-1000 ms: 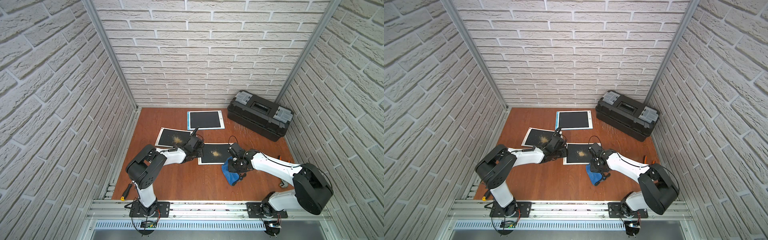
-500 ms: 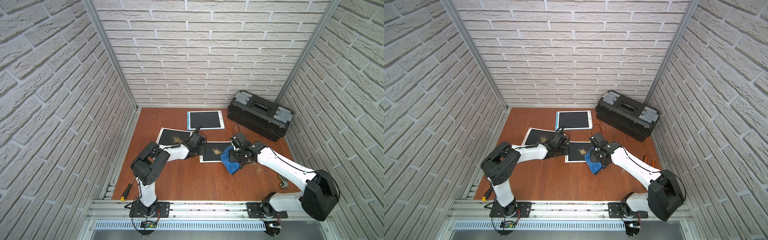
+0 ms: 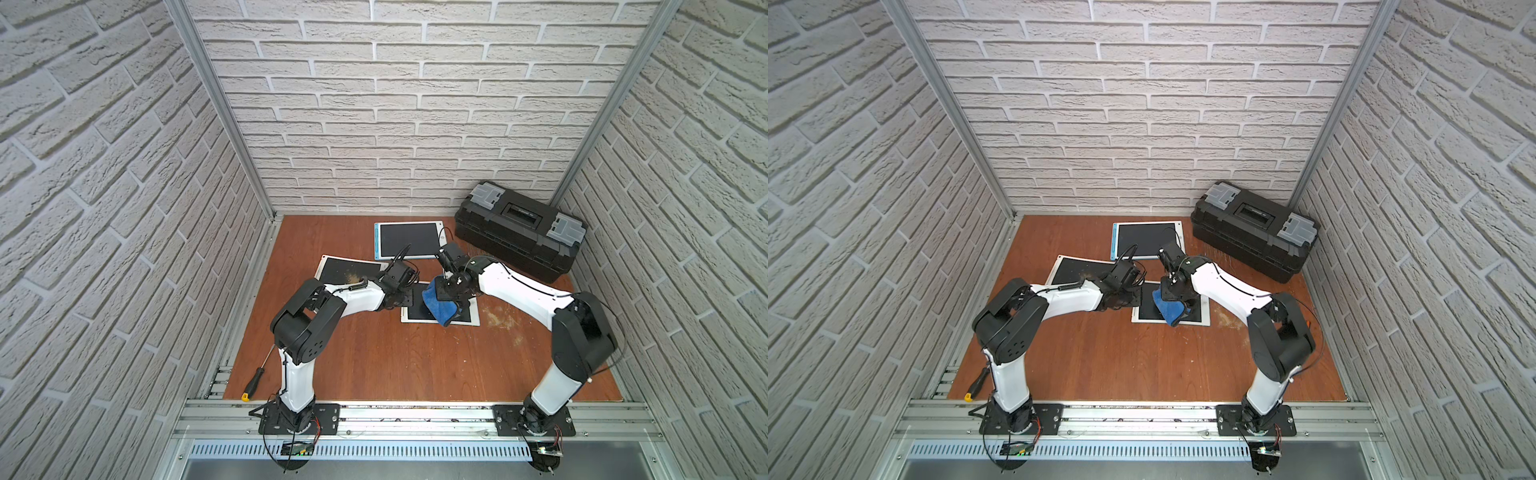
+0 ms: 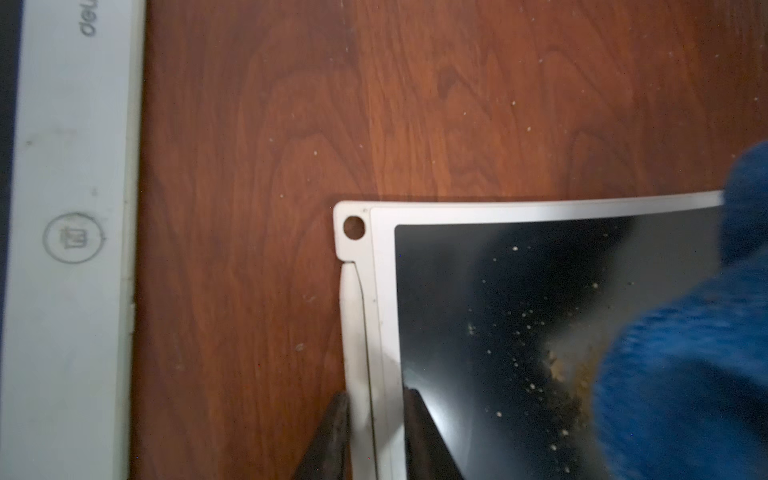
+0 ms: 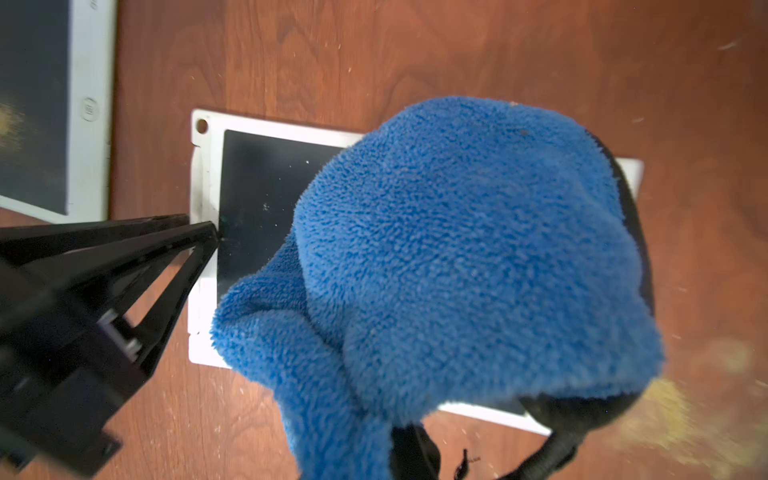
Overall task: Wipe the drawing tablet
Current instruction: Wipe the dirt from the drawing tablet.
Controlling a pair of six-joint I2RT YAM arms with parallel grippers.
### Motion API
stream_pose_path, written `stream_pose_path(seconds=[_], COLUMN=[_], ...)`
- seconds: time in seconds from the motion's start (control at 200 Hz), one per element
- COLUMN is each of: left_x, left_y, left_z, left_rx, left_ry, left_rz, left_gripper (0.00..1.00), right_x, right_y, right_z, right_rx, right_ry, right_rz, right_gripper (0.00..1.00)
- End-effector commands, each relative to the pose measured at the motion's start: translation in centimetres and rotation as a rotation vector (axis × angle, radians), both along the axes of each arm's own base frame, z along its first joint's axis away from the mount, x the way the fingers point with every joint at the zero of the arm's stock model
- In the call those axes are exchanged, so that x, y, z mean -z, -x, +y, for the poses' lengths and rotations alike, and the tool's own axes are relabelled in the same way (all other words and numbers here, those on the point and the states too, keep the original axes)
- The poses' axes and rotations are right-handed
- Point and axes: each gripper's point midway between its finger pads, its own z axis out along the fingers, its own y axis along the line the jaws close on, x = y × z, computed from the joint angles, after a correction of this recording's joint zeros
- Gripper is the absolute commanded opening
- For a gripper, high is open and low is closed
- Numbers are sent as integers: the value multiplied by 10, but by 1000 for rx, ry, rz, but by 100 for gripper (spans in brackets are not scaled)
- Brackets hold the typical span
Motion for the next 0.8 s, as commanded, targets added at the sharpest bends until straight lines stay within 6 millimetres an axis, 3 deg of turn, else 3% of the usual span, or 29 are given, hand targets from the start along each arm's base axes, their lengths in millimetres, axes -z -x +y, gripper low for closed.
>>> stream_pose_path(seconds=[0.0,0.285,0.495,0.795], left_x=[72,84,88,87], left_y=[59,68,72,78], left_z=[47,49,49,53], left_rx=[24,27,29,35], left_ry=[-224,-228,-223,-249], left_rz=[255,284,299,309], left_gripper=[25,26,26,26], right_x=[-17,-16,13,48], right_y=[-15,-19,-25,-24], right_z=[22,44,59,31], right_rx=[9,-4,2,34], right_ry=[-65,-48,-24,138], right_rz=[-54,-56,-3,11], right_gripper=[3,3,3,3])
